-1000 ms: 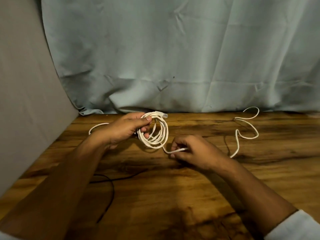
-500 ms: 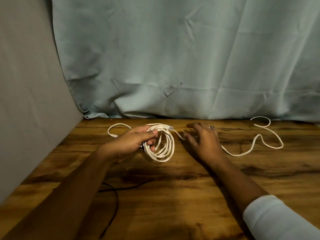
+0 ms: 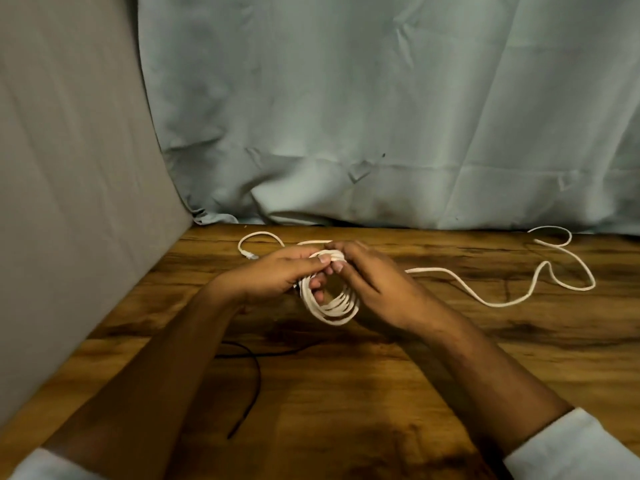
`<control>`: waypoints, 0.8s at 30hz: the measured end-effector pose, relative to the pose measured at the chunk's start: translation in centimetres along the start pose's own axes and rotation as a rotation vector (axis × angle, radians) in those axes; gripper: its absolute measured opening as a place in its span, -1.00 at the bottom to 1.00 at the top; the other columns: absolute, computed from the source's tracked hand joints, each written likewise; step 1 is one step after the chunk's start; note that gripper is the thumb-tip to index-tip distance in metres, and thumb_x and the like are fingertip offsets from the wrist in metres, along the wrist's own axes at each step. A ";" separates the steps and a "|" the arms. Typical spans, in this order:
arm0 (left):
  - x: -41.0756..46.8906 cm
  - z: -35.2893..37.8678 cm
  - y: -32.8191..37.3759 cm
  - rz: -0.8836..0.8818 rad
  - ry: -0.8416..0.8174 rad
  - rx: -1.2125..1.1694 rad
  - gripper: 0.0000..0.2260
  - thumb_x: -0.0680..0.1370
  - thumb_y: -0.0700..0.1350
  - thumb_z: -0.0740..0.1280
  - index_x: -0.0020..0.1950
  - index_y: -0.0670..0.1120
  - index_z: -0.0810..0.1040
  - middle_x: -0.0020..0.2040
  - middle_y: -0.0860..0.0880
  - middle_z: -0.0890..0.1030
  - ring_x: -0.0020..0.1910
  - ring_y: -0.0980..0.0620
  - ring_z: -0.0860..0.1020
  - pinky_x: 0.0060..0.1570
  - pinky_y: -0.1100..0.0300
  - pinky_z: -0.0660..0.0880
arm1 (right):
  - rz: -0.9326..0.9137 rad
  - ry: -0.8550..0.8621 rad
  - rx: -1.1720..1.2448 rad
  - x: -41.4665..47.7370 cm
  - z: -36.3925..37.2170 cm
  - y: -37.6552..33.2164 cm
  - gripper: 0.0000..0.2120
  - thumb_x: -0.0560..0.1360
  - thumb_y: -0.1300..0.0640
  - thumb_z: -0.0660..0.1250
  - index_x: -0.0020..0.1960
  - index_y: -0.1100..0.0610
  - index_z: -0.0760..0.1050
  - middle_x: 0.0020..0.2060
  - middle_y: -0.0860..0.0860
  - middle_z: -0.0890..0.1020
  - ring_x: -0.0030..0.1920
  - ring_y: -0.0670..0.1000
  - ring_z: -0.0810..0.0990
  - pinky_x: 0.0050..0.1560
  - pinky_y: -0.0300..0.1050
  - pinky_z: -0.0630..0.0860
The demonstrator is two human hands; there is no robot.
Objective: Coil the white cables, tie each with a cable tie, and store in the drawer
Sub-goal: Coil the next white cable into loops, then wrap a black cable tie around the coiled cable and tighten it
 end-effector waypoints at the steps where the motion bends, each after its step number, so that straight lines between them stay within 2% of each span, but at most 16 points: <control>1: -0.3 0.0 0.3 0.008 0.009 -0.009 -0.75 0.65 -0.06 0.22 0.09 -0.23 0.52 -0.32 -0.04 0.48 -0.25 -0.01 0.56 -0.08 0.13 0.57 | 0.007 0.016 -0.032 -0.1 0.1 -0.3 -0.68 0.70 -0.05 0.11 0.30 0.07 0.49 0.09 0.00 0.60 0.09 -0.01 0.58 0.12 0.07 0.53; 5: -1.0 -0.3 0.9 0.031 0.118 -0.028 -0.78 0.72 -0.14 0.15 0.08 -0.26 0.50 -0.36 -0.03 0.45 -0.35 0.04 0.51 -0.22 0.22 0.57 | 0.025 0.138 -0.139 0.2 -0.3 -1.5 -0.75 0.70 -0.05 0.08 0.16 0.06 0.46 -0.02 0.04 0.59 -0.03 0.08 0.57 0.00 0.17 0.53; 7: -1.7 -0.8 1.0 0.055 0.158 -0.022 -0.79 0.73 -0.15 0.14 0.04 -0.23 0.49 -0.39 -0.01 0.44 -0.38 0.06 0.50 -0.24 0.24 0.55 | 0.011 0.149 -0.096 0.5 0.0 -2.1 -0.71 0.70 -0.07 0.09 0.25 0.05 0.47 0.06 0.03 0.61 0.05 0.06 0.59 0.08 0.14 0.54; 9: -2.7 -1.6 1.0 0.074 0.200 0.002 -0.79 0.73 -0.13 0.14 -0.01 -0.17 0.47 -0.39 0.01 0.43 -0.38 0.07 0.51 -0.25 0.25 0.52 | 0.043 0.133 -0.018 0.4 0.5 -2.3 -0.55 0.68 -0.12 0.14 0.46 0.11 0.42 0.26 0.07 0.60 0.25 0.05 0.57 0.28 0.06 0.52; 11: -4.0 -3.1 1.0 0.082 0.284 0.007 -0.78 0.73 -0.11 0.14 -0.05 -0.13 0.47 -0.39 0.02 0.44 -0.38 0.07 0.50 -0.25 0.22 0.49 | 0.113 0.156 0.076 0.0 0.5 -2.4 -0.42 0.66 -0.17 0.19 0.55 0.16 0.34 0.36 0.08 0.57 0.33 0.02 0.54 0.34 -0.05 0.47; 14: -6.2 -5.6 1.2 0.096 0.404 -0.006 -0.75 0.74 -0.10 0.12 -0.10 -0.09 0.45 -0.40 0.03 0.44 -0.38 0.05 0.49 -0.28 0.22 0.44 | 0.156 0.196 0.135 -0.5 0.4 -2.6 -0.50 0.64 -0.12 0.31 0.48 0.12 0.45 0.16 -0.02 0.64 0.08 -0.02 0.62 0.16 -0.01 0.57; 15: -6.9 -6.3 1.2 0.098 0.428 -0.010 -0.75 0.74 -0.10 0.12 -0.10 -0.09 0.44 -0.40 0.02 0.44 -0.37 0.05 0.49 -0.27 0.21 0.44 | 0.154 0.152 0.135 -0.6 0.6 -2.9 -0.57 0.62 -0.08 0.36 0.42 0.08 0.51 0.09 -0.06 0.65 0.02 -0.04 0.63 0.12 0.04 0.59; 17: -8.0 -6.9 1.0 0.092 0.448 -0.026 -0.75 0.74 -0.09 0.12 -0.10 -0.09 0.43 -0.40 0.03 0.44 -0.38 0.06 0.50 -0.27 0.20 0.45 | 0.154 -0.073 0.149 -0.9 2.0 -3.7 -0.70 0.58 -0.03 0.45 0.29 -0.01 0.61 0.00 -0.12 0.70 -0.02 -0.08 0.66 0.09 0.05 0.62; 19: -8.7 -7.2 0.6 0.084 0.449 -0.052 -0.76 0.74 -0.08 0.14 -0.08 -0.10 0.45 -0.39 0.02 0.43 -0.38 0.05 0.50 -0.26 0.19 0.46 | 0.134 -0.290 0.053 -1.9 3.6 -4.6 -0.79 0.53 -0.02 0.50 0.16 -0.07 0.67 -0.04 -0.15 0.72 -0.04 -0.15 0.66 0.05 -0.06 0.62; 21: -9.2 -7.3 0.3 0.088 0.462 -0.073 -0.77 0.73 -0.07 0.15 -0.07 -0.10 0.47 -0.39 0.01 0.43 -0.37 0.04 0.51 -0.24 0.16 0.45 | 0.076 -0.351 -0.147 -2.7 4.3 -5.1 -0.87 0.51 -0.01 0.50 0.06 -0.11 0.68 -0.04 -0.17 0.69 -0.04 -0.16 0.64 0.04 -0.08 0.61; 24: -9.5 -7.4 0.3 0.089 0.490 -0.084 -0.77 0.73 -0.05 0.16 -0.07 -0.10 0.48 -0.39 0.02 0.44 -0.37 0.04 0.51 -0.21 0.13 0.43 | -0.002 -0.330 -0.301 -3.1 4.4 -6.4 -0.95 0.53 0.04 0.41 -0.04 -0.06 0.65 -0.07 -0.14 0.67 -0.03 -0.07 0.63 -0.01 -0.03 0.60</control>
Point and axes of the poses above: each hand's wrist, its own x-axis towards the middle knuckle, its own z-axis out of the palm, y = z × x, the point moved 8 cm from there along x, towards the middle knuckle
